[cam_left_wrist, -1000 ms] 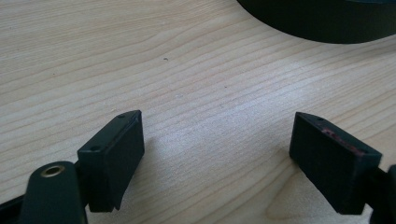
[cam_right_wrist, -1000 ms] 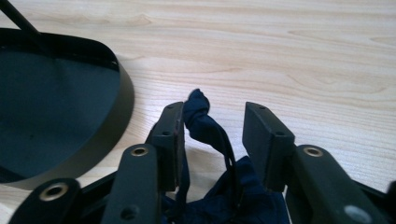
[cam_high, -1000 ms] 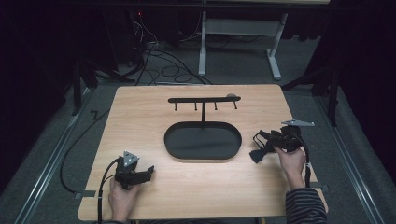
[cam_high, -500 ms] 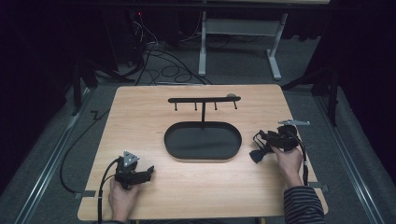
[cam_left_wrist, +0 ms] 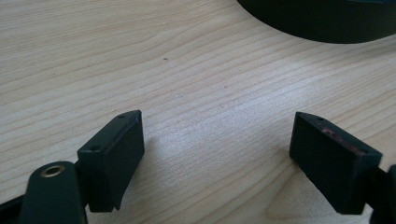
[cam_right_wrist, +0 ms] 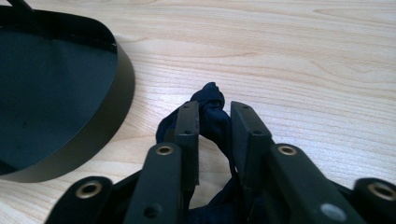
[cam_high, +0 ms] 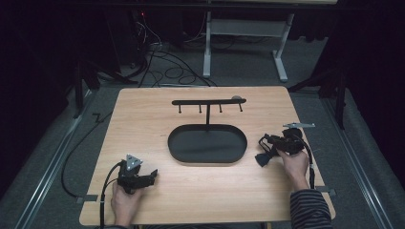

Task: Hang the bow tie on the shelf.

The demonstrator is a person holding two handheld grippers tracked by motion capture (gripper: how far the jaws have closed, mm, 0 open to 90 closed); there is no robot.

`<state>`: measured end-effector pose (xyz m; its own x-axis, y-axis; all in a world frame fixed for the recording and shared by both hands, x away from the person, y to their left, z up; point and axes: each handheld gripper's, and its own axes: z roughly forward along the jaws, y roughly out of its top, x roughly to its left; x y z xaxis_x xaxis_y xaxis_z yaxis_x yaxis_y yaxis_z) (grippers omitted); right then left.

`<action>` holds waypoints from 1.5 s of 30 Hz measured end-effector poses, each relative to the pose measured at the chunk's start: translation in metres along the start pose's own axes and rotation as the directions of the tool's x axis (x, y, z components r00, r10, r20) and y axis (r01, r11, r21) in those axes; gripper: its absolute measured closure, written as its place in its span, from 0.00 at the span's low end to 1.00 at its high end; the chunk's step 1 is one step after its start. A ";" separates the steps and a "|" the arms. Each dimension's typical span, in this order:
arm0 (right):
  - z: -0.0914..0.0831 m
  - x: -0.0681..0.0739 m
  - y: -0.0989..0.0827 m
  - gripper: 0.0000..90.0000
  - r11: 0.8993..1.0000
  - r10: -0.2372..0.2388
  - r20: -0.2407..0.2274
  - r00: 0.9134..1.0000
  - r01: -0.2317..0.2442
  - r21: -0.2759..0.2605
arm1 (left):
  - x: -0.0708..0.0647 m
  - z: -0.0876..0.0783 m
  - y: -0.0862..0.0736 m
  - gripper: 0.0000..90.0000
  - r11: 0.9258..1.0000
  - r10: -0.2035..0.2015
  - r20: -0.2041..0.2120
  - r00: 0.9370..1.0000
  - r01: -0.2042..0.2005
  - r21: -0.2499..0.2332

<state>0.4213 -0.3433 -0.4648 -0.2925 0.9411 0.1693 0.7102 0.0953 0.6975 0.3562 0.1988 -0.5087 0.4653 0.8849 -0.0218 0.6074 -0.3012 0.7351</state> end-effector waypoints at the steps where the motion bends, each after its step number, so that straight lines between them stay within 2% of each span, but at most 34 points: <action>1: 0.000 0.000 0.000 0.88 1.000 -0.005 -0.001 1.000 0.005 0.001 | 0.000 0.000 0.000 0.20 1.000 0.000 0.000 1.000 0.000 0.000; 9: -0.001 0.002 0.000 0.96 0.999 -0.038 -0.003 0.999 0.038 0.000 | 0.000 0.000 0.000 0.20 1.000 0.000 0.000 1.000 0.000 0.000; 16: -0.004 0.003 0.000 0.98 0.999 -0.044 -0.004 0.999 0.044 -0.009 | 0.000 0.000 0.000 0.20 1.000 0.000 0.000 1.000 0.000 0.000; 26: -0.019 0.006 0.002 0.98 0.997 -0.055 -0.015 0.998 0.054 -0.063 | 0.000 0.000 0.000 0.20 1.000 0.000 0.000 1.000 0.000 0.000; 33: -0.033 0.010 0.004 0.98 0.992 -0.074 -0.021 0.997 0.071 -0.101 | 0.000 0.000 0.000 0.20 1.000 0.000 0.000 1.000 0.000 0.000; 45: -0.056 0.028 0.012 0.99 0.978 -0.131 -0.037 0.991 0.123 -0.170 | 0.000 0.000 0.000 0.20 1.000 -0.001 0.000 1.000 0.001 0.000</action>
<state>0.3861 -0.3342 -0.4123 -0.4065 0.9079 0.1021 0.5497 0.1538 0.8211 0.3562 0.1989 -0.5087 0.4648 0.8851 -0.0224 0.6077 -0.3005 0.7351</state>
